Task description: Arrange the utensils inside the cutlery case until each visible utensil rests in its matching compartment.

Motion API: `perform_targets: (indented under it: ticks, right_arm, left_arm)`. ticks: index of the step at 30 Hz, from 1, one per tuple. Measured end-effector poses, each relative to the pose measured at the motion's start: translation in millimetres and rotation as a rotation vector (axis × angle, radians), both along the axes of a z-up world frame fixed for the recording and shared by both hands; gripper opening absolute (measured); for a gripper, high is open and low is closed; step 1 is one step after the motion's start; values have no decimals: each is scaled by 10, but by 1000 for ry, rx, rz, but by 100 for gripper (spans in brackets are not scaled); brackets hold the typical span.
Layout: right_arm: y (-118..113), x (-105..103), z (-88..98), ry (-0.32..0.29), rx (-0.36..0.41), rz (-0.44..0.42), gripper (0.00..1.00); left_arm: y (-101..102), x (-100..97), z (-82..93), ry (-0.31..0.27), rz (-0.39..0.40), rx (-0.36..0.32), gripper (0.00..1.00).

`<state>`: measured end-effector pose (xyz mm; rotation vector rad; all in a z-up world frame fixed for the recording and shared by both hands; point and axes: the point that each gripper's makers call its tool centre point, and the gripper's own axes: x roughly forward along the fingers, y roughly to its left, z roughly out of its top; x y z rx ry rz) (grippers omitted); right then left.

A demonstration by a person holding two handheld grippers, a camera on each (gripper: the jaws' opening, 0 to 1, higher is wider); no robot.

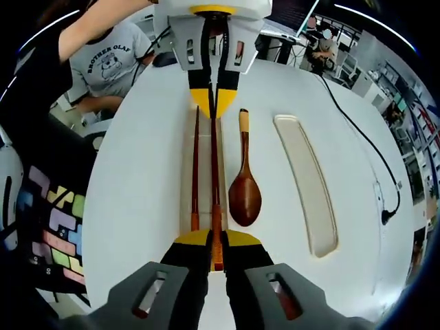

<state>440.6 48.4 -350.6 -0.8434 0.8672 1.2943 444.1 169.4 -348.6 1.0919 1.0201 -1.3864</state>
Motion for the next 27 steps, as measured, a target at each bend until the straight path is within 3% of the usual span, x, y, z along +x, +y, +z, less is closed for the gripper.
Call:
perform_targets:
  ticks: [18, 27]
  right_arm:
    - [-29, -56, -140, 62, -11, -19, 4]
    - [-34, -32, -163, 58, -16, -29, 5]
  left_arm:
    - [-28, -89, -140, 35, -8, -25, 2]
    - [-34, -77, -178, 44, -4, -32, 3]
